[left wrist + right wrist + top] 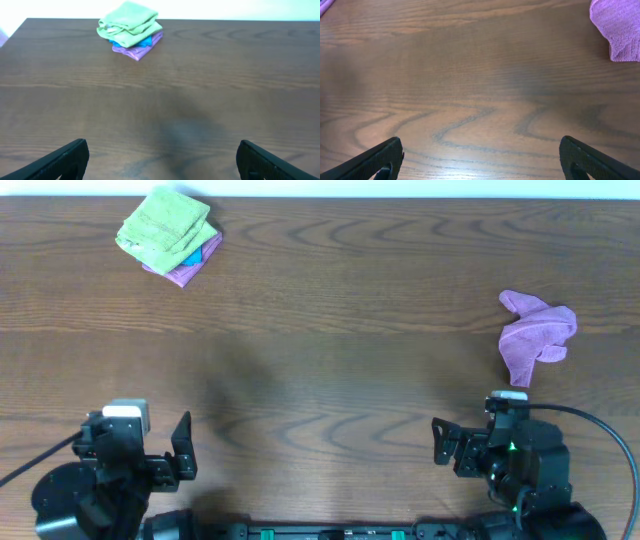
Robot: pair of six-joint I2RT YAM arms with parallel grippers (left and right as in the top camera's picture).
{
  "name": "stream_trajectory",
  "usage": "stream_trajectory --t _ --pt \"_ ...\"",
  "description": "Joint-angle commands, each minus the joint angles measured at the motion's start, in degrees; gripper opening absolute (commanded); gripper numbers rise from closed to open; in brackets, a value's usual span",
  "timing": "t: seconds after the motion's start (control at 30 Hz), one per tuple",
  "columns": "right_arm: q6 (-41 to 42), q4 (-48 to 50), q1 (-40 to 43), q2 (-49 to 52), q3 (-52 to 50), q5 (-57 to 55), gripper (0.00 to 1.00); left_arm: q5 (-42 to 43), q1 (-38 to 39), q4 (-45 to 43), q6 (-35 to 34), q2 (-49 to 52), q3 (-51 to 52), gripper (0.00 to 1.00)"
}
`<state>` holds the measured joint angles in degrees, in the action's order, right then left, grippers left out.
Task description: Fold the cloth
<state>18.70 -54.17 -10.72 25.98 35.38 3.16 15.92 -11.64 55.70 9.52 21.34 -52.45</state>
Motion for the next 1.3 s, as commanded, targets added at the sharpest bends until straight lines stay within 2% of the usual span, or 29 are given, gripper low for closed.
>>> stream_trajectory --t 0.0,0.6,0.7,1.27 --pt "0.6 0.1 0.3 -0.3 -0.2 0.1 0.99 0.2 -0.3 -1.6 1.2 -3.3 3.9 0.95" --pt "0.6 0.1 0.3 -0.3 -0.2 0.1 0.99 0.1 0.4 -8.2 1.4 -18.9 25.2 0.95" --pt "0.6 0.1 0.3 -0.3 -0.2 0.1 0.99 0.0 2.3 -8.2 3.9 -21.1 27.8 0.95" --pt "0.6 0.1 0.3 -0.3 -0.2 0.1 0.99 -3.0 5.8 -8.2 11.3 -21.1 35.6 0.95"
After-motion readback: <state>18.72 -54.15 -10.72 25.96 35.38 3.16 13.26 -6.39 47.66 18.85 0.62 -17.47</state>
